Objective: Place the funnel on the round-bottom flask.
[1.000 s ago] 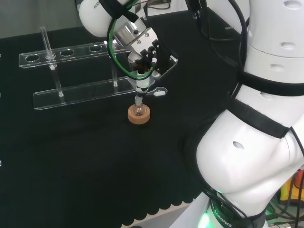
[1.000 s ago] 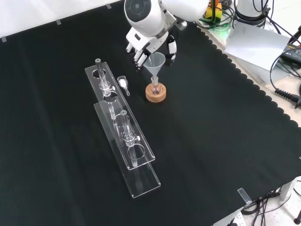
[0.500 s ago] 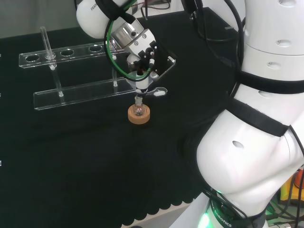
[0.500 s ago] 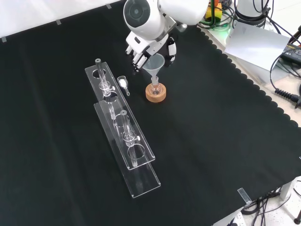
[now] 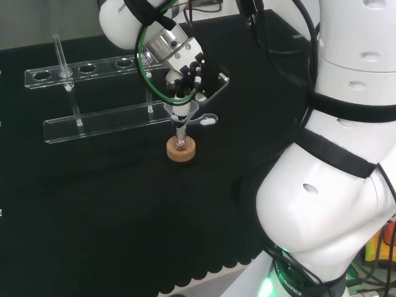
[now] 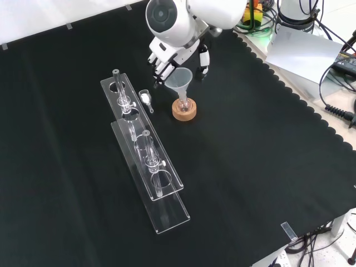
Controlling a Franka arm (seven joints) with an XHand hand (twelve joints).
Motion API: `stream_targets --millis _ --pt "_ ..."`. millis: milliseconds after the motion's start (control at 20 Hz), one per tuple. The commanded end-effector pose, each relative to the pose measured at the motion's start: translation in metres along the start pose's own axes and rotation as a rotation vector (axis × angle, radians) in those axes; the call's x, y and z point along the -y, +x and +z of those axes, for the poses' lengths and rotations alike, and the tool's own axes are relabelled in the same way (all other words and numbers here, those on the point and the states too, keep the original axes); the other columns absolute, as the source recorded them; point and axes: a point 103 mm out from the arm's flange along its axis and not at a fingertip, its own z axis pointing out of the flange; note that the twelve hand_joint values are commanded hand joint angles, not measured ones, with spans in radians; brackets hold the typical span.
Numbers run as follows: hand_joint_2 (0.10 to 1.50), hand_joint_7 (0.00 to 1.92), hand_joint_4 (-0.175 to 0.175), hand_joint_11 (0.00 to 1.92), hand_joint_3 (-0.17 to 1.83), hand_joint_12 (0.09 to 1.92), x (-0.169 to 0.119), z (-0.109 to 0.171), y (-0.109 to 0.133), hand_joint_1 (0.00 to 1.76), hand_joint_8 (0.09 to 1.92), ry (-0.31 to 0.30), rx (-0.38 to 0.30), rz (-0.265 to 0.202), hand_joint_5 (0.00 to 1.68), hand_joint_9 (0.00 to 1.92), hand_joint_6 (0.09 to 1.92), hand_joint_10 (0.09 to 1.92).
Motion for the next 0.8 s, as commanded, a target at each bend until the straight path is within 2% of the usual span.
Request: stream_targets --millis 50,300,550,800 --pt "0.62 0.09 -0.022 0.22 0.48 1.41 0.015 0.005 -0.003 0.55 0.7 -0.046 -0.017 -0.005 0.12 0.5 0.09 0.69" --pt "0.63 0.07 -0.021 0.2 0.42 1.42 0.029 0.005 -0.016 0.51 0.69 -0.115 -0.033 0.016 0.12 0.44 0.09 0.69" --pt "0.66 0.12 -0.021 0.16 0.37 1.44 0.042 0.003 -0.036 0.5 0.71 -0.182 -0.085 0.029 0.17 0.37 0.09 0.7" --pt "0.7 0.19 -0.019 0.16 0.37 1.45 0.048 0.004 -0.057 0.54 0.72 -0.192 -0.13 0.051 0.23 0.39 0.09 0.7"
